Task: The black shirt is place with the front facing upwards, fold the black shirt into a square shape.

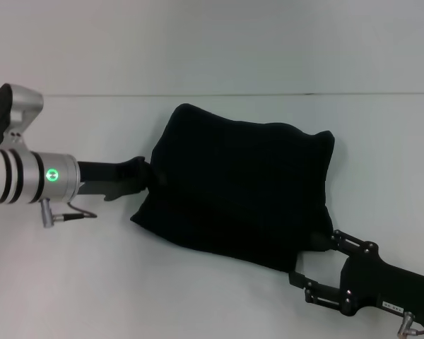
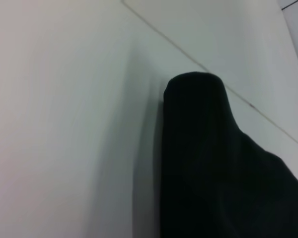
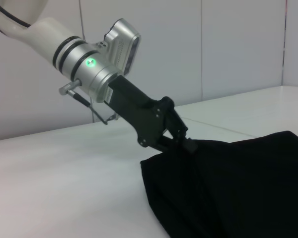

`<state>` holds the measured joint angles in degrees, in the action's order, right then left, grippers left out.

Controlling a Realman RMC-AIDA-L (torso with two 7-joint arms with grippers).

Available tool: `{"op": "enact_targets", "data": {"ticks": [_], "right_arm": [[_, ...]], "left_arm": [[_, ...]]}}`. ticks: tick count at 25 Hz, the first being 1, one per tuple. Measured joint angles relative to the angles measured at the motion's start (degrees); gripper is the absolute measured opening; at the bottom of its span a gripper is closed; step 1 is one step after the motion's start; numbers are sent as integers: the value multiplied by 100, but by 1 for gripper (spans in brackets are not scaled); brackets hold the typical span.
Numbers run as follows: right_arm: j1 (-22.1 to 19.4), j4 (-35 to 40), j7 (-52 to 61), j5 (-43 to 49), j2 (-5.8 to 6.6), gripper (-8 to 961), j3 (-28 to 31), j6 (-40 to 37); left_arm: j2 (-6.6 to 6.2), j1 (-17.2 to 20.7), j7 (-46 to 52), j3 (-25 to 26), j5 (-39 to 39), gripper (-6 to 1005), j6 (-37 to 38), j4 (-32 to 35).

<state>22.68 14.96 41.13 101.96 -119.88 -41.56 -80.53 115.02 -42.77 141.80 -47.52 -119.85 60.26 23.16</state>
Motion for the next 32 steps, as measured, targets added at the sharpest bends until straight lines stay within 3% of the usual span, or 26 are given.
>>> {"op": "enact_targets", "data": {"ticks": [9, 18, 22, 26, 32], "right_arm": [[12, 7, 0, -31, -1, 833, -7, 0], [59, 28, 0, -46, -5, 834, -1, -25], [85, 35, 4, -46, -3, 834, -1, -27], [88, 27, 8, -46, -10, 833, -1, -35], [61, 22, 9, -46, -2, 832, -1, -56]], "left_arm": [[2, -128, -22, 67, 10, 118, -356, 2], [61, 667, -245, 1014, 458, 119, 149, -34], [271, 1036, -315, 1054, 798, 118, 342, -37], [363, 1187, -392, 1095, 959, 116, 454, -57], [329, 1199, -681, 1081, 986, 144, 955, -101]]}}
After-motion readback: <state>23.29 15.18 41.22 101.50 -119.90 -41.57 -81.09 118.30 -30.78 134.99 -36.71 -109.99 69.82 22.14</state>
